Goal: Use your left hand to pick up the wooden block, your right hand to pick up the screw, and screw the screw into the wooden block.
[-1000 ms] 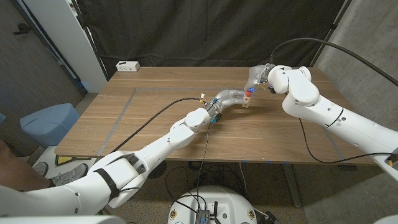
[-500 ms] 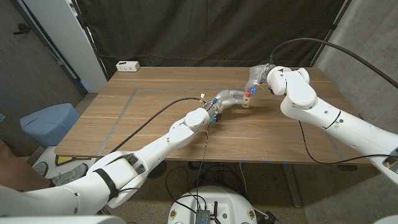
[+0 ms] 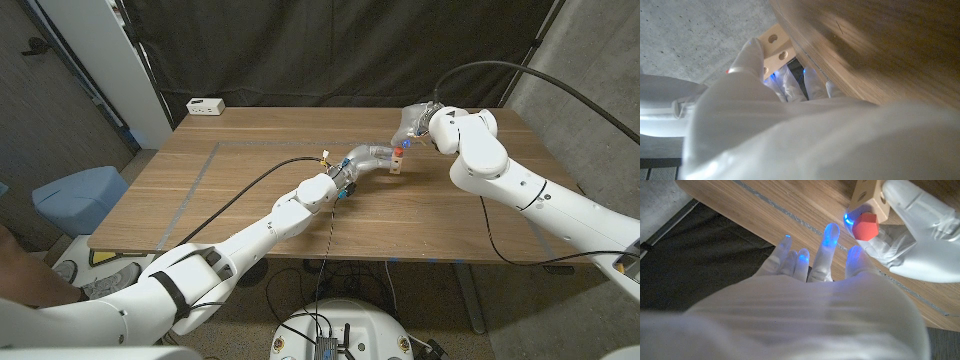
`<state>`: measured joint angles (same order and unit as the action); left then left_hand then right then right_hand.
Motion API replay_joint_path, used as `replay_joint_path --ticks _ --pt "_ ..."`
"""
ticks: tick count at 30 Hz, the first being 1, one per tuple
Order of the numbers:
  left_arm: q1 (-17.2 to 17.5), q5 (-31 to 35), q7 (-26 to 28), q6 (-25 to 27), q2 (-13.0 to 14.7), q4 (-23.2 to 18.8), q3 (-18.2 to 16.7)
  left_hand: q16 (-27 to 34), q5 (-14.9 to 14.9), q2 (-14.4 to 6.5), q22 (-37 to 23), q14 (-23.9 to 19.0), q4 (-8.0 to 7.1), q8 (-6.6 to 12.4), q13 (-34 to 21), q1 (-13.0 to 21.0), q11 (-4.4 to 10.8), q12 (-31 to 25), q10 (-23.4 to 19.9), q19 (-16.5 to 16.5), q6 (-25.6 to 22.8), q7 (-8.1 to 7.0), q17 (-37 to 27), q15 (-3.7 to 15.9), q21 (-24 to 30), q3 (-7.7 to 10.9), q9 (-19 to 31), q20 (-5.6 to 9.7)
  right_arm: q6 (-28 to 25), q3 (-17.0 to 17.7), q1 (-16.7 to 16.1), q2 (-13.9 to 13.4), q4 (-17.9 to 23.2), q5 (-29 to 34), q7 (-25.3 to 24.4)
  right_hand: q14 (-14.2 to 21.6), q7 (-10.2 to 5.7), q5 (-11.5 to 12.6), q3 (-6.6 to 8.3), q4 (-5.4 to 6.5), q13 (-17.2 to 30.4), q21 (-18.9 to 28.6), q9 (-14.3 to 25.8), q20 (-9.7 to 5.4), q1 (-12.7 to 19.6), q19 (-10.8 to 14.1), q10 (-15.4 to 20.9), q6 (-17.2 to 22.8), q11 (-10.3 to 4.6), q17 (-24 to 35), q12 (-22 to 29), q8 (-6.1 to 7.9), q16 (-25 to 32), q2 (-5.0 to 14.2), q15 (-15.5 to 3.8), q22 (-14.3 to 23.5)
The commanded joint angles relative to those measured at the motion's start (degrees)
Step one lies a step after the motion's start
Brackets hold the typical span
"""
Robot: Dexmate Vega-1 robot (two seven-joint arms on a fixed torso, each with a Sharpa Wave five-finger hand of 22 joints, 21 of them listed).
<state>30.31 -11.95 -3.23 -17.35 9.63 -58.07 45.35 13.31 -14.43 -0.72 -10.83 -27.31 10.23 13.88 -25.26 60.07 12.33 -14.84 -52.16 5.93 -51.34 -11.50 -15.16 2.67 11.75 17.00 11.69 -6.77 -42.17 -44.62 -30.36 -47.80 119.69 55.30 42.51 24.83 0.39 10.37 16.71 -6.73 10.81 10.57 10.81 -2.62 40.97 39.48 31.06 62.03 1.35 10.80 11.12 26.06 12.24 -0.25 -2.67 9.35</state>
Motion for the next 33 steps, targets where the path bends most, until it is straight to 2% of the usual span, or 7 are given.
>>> replay_joint_path --ticks 1,6,13,20,22,32,33 --pt "-0.64 -0.26 -0.61 -0.39 -0.4 1.17 -0.04 -0.32 -0.36 -5.77 -0.04 -0.66 -1.9 0.25 -9.78 -4.55 0.21 -0.33 -0.47 -0.17 -1.43 0.71 0.0 4.26 0.4 2.23 0.22 -0.43 1.46 3.12 -0.92 -0.09 1.86 -1.41 0.28 -1.03 0.44 -0.05 -0.52 0.15 0.16 -0.3 0.45 0.86 -1.26 -0.59 -1.34 -3.23 0.2 0.26 -0.43 -1.68 -0.61 -0.14 -0.08 0.1" --pt "-0.83 -0.39 -0.83 -0.44 -0.51 1.59 -0.07 -0.34 -0.39 -5.72 -0.04 -0.71 -1.88 0.27 -9.72 -4.63 0.21 -0.31 -0.48 -0.2 -1.5 0.7 0.04 4.25 0.39 2.3 0.21 -0.52 2.74 3.97 -0.95 -0.43 2.53 -3.54 0.17 -2.2 0.83 -0.16 -1.38 0.26 0.25 -0.38 0.73 1.85 -2.97 -1.77 -3.63 -7.59 0.61 0.18 -0.82 -3.91 -1.06 -0.94 0.87 0.12" --pt "-0.82 -0.38 -0.74 -0.4 -0.48 1.62 -0.1 -0.32 -0.41 -5.68 -0.04 -0.75 -1.86 0.21 -9.66 -4.68 0.21 -0.28 -0.49 -0.2 -1.39 0.68 0.04 4.3 0.41 2.33 0.2 -0.51 4.09 4.38 -0.52 -1.2 3.01 -5.69 0.92 -4.3 0.22 -0.14 -1.45 -0.36 0.36 -0.54 1.02 3.54 -3.29 -3.62 -7.4 -12.09 0.57 -0.06 -1.16 -6.23 -1.67 -1.55 2.22 0.13" --pt "-0.66 -0.38 -0.71 -0.31 -0.31 1.29 -0.12 -0.32 -0.43 -5.67 -0.04 -0.68 -1.81 0.21 -9.64 -4.69 0.23 -0.28 -0.51 -0.21 -1.44 0.71 0.02 4.36 0.42 2.36 0.19 -0.52 5.32 4.94 -0.25 -2.34 3.76 -8.15 1.78 -7.16 -0.54 -0.11 -1.28 -1.2 0.46 -0.43 1.38 6.8 -3.15 -5.17 -11.96 -17.56 0.48 -0.2 -1.22 -8.88 -2.02 -2.5 3.77 0.11" --pt "-0.57 -0.38 -0.67 -0.26 -0.24 1.13 -0.13 -0.3 -0.44 -5.63 -0.04 -0.7 -1.74 0.22 -9.64 -4.62 0.22 -0.29 -0.52 -0.21 -1.48 0.73 0.02 4.37 0.42 2.38 0.19 -0.48 5.5 4.99 -0.08 -2.59 3.9 -8.75 2.2 -7.62 -0.58 -0.1 -1.25 -1.34 0.46 -0.46 1.44 7.25 -3.07 -5.51 -12.82 -18.04 0.43 -0.23 -1.27 -9.14 -2.04 -2.67 4.04 0.12" --pt "-0.19 -0.36 -0.34 0.07 0.04 0.44 -0.2 -0.24 -0.47 -5.67 -0.04 -0.73 -1.72 0.21 -9.55 -4.67 0.25 -0.22 -0.46 -0.21 -1.53 0.69 -0.03 4.27 0.44 2.43 0.18 -0.54 6.87 4.35 1.14 -3.82 4.14 -9.79 4.18 -10.82 -1.62 0.28 0.37 -2.87 0.49 -0.37 1.87 9.3 0.33 -6.94 -17.0 -23.45 -0.13 -0.3 -1.05 -11.54 -2.05 -2.91 4.85 0.12" --pt "-0.21 -0.36 -0.35 0.06 0.02 0.49 -0.2 -0.23 -0.47 -5.69 -0.04 -0.74 -1.72 0.22 -9.55 -4.67 0.25 -0.23 -0.47 -0.21 -1.55 0.69 -0.04 4.28 0.44 2.44 0.18 -0.52 6.95 4.23 1.32 -3.88 4.09 -9.78 4.5 -11.15 -1.89 0.39 0.7 -3.02 0.49 -0.38 1.94 9.62 1.0 -7.2 -17.79 -23.89 -0.65 -0.3 -1.07 -11.72 -1.96 -2.97 4.95 0.12"
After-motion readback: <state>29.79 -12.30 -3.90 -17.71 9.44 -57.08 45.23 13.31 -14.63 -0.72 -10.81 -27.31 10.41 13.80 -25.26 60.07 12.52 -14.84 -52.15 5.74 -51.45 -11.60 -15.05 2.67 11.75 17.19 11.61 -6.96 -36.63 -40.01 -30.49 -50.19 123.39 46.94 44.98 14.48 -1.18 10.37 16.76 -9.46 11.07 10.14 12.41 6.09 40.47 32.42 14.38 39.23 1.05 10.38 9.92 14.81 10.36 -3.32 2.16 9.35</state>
